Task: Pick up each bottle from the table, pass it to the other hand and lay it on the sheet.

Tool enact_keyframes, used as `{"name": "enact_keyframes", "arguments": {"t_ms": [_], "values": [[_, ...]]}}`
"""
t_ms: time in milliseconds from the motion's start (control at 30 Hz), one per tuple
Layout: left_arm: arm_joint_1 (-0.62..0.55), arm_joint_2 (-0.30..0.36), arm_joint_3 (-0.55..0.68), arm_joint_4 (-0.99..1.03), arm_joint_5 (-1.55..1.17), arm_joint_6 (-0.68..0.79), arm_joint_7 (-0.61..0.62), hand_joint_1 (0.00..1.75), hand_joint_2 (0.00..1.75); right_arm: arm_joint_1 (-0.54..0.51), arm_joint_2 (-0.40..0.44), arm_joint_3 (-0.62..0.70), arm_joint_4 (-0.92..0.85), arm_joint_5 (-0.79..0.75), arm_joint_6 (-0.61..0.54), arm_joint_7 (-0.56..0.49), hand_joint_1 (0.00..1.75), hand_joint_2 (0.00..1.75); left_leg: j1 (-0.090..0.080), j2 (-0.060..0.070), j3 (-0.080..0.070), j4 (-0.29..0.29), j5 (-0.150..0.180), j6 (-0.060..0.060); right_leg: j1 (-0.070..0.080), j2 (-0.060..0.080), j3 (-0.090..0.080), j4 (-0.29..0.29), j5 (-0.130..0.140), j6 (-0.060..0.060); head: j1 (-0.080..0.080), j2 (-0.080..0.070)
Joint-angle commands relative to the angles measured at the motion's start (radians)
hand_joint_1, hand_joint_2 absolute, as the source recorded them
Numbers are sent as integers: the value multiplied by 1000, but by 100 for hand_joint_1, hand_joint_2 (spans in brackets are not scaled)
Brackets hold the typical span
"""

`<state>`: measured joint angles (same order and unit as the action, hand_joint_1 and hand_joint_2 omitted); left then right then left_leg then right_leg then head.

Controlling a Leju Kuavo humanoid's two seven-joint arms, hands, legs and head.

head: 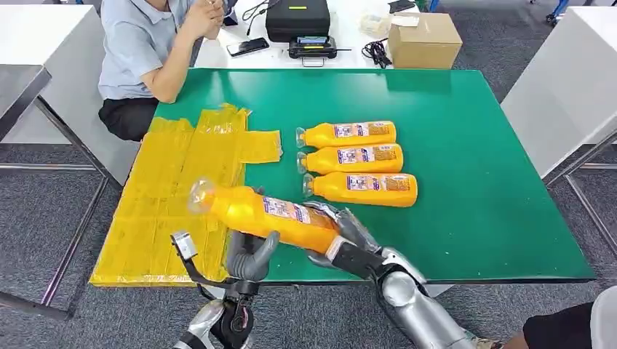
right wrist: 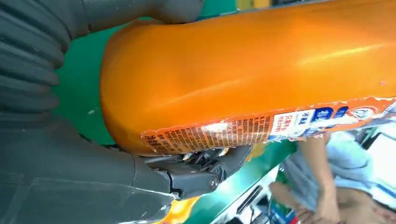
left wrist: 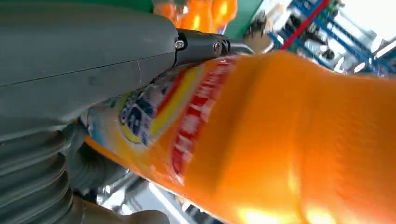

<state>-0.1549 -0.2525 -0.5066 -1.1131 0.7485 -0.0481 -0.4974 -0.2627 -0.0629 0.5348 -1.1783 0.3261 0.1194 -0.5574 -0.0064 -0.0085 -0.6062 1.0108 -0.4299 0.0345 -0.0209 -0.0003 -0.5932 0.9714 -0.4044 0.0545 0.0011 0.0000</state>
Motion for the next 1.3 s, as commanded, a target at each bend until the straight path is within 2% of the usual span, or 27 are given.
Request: {"name": "enact_keyframes", "arguments": {"t_ms": [33, 67, 100, 133, 167, 267, 333, 533, 567, 600, 633, 667, 700, 867, 1000, 1133, 1167, 1200, 1233, 1267, 1300], "values": [[-59, 15, -23, 97, 7, -30, -6, 0, 175, -75, 37, 63, 150, -16, 22, -18, 175, 175, 1, 1, 3, -1, -1, -1, 1, 1, 3, -1, 0, -2, 0, 0], [-72, 2, -10, 107, 7, -23, -11, 0, 175, -82, 44, 65, 154, -18, 25, -19, 175, 175, 1, 1, 4, -1, -1, -2, 2, 1, 4, -1, -1, -3, 0, 0], [-79, -3, -5, 109, 3, -10, -15, 17, 175, -86, 48, 68, 157, -20, 30, -17, 175, 175, 1, 1, 3, 0, -1, -2, 1, 1, 3, -1, 0, -2, 0, 0], [-83, -7, 3, 111, 2, -5, -18, 150, 175, -90, 51, 72, 161, -18, 30, -16, 175, 175, 2, 2, 5, 0, -2, -3, 2, 1, 5, -1, -1, -3, 0, 0], [-88, -11, 12, 109, -12, 14, -37, 175, 175, -94, 56, 79, 169, -17, 32, -14, 175, 175, 1, 2, 3, 0, -1, -2, 1, 1, 3, 0, -1, -2, 0, 0], [-85, -10, 20, 87, -39, 35, -70, 175, 175, -90, 62, 86, 183, -16, 31, -12, 175, 175, 1, 1, 3, 0, -1, -2, 1, 0, 3, -1, 0, -2, 0, 0], [-78, -8, 26, 70, -47, 43, -74, 175, 175, -85, 65, 86, 198, -21, 30, -10, 164, 175, 1, 1, 2, 0, 0, -1, 1, 0, 2, -1, 0, -1, 0, 0], [-59, -1, 33, 24, -78, 62, -93, 175, 175, -70, 70, 83, 229, -20, 20, -12, 161, 175, 1, 1, 3, 0, -1, -2, 1, 0, 3, -1, -1, -2, 0, 0], [-59, -1, 33, 24, -78, 62, -93, 175, 175, -70, 70, 83, 229, -20, 20, -12, 157, 175, 1, 0, 2, 0, 0, -1, 1, 0, 2, -1, 0, -1, 0, 0], [-55, 0, 36, 15, -77, 62, -92, 175, 175, -69, 71, 81, 233, -21, 19, -13, 143, 175, 1, 1, 3, 0, -1, -2, 2, 0, 3, -1, -1, -2, 0, 0], [-48, 3, 37, 3, -79, 59, -92, 175, 175, -65, 73, 77, 239, -26, 23, -16, 143, 175, 1, 0, 3, 0, -1, -2, 2, 0, 3, -1, -1, -2, 0, 0], [-38, 7, 37, -16, -81, 52, -91, 175, 175, -60, 75, 71, 247, -28, 22, -18, 54, 175, 1, 0, 2, 0, -1, -1, 1, 0, 2, -1, 0, -2, 0, 0], [-31, 9, 39, -26, -82, 48, -90, 175, 175, -52, 75, 63, 253, -29, 19, -19, 0, 175, 2, 0, 3, 0, -1, -2, 2, -1, 4, -1, -1, -2, 0, 0], [30, 44, 28, -108, -87, 28, -65, 175, 175, -10, 76, 21, 296, -30, -4, -30, 0, 175, 1, 0, 5, -2, -1, -2, 2, -1, 6, -2, -1, -2, 0, 0], [49, 54, 10, -167, -256, 234, -71, 175, 175, 54, 71, -39, 280, 1, -83, -26, 0, 175, 2, -1, 4, -1, -2, -2, 2, -2, 5, -2, -2, -3, 0, 0], [64, 67, 7, -226, -290, 286, -76, 175, 175, 100, 73, -92, 257, 9, -94, -29, 0, 175, 1, -2, 3, -1, -2, -2, 1, -2, 4, -1, -2, -3, 0, 0], [67, 73, 6, -234, -333, 332, -82, 175, 175, 108, 75, -104, 252, 6, -99, -30, 0, 175, 1, -1, 2, -1, -2, -2, 1, -1, 3, -1, -2, -2, 0, 0], [64, 80, -16, -235, -515, 506, -120, 175, 175, 135, 75, -133, 229, 3, -122, -31, 0, 175, 2, 0, 4, 0, -3, -2, 2, 0, 4, -1, -2, -3, 0, 0], [60, 85, -25, -218, -630, 610, -136, 175, 175, 150, 72, -147, 219, 3, -128, -35, 0, 175, 1, -2, 2, -1, -1, -2, 1, -2, 2, -1, -2, -2, 0, 0], [61, 86, -24, -216, -629, 610, -136, 175, 175, 153, 70, -148, 218, 3, -129, -38, 0, 175, 0, -3, 1, -1, -1, -1, 1, -3, 2, -1, -2, -2, 0, 0], [68, 35, 80, -150, -1006, 746, -148, 175, 175, 165, 73, -165, 204, 2, -133, -44, 0, 175, 0, -2, 0, -1, -1, -1, 1, -2, 1, -1, -1, -2, 0, 0]]}}
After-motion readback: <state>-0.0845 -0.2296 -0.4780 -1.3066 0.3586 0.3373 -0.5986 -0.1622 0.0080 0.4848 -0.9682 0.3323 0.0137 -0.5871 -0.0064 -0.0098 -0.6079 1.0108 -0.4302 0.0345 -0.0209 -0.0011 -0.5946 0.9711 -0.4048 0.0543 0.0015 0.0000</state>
